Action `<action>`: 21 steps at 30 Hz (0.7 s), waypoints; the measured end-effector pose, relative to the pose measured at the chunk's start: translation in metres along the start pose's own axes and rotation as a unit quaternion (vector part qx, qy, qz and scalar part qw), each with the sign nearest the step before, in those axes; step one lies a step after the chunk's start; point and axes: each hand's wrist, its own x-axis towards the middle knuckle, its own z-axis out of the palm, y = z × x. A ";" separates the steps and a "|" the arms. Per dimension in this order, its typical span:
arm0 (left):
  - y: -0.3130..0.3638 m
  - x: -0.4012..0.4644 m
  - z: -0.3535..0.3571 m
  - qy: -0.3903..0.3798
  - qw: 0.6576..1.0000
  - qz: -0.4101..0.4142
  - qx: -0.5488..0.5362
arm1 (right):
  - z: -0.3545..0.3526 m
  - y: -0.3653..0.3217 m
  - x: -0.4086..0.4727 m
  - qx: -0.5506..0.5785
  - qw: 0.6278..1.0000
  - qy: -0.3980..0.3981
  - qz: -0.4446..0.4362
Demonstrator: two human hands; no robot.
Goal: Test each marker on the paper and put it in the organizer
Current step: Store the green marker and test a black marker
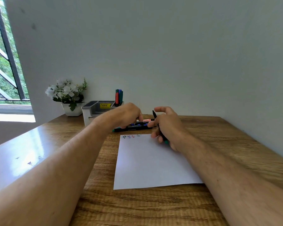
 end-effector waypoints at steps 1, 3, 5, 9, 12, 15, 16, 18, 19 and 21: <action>0.001 -0.001 0.001 -0.010 1.000 -0.008 0.027 | 0.000 0.000 -0.001 0.001 1.000 0.000 -0.007; 0.001 -0.002 0.002 -0.048 0.995 -0.022 0.084 | 0.001 0.000 0.000 0.015 1.000 -0.006 -0.023; -0.002 -0.002 0.001 -0.089 0.987 -0.039 0.130 | 0.001 -0.001 0.001 0.039 0.999 -0.014 -0.027; -0.017 0.002 0.001 -0.172 0.963 -0.058 0.200 | 0.001 0.003 0.001 0.011 0.999 -0.032 -0.038; -0.024 0.005 0.003 -0.196 0.955 -0.059 0.214 | 0.001 0.006 0.001 -0.014 0.998 -0.031 -0.047; -0.026 0.008 0.003 -0.192 0.956 -0.056 0.212 | 0.001 0.008 0.001 -0.061 0.996 -0.044 -0.054; -0.027 0.010 0.003 -0.189 0.957 -0.056 0.212 | 0.002 0.009 0.000 -0.069 0.995 -0.056 -0.054; -0.028 0.010 0.002 -0.182 0.960 -0.058 0.203 | 0.003 0.011 -0.002 -0.074 0.993 -0.075 -0.045; -0.029 0.010 0.001 -0.181 0.962 -0.061 0.197 | 0.003 0.012 -0.003 -0.075 0.993 -0.081 -0.039; -0.030 0.011 0.001 -0.181 0.962 -0.066 0.195 | 0.004 0.013 -0.002 -0.097 0.991 -0.082 -0.039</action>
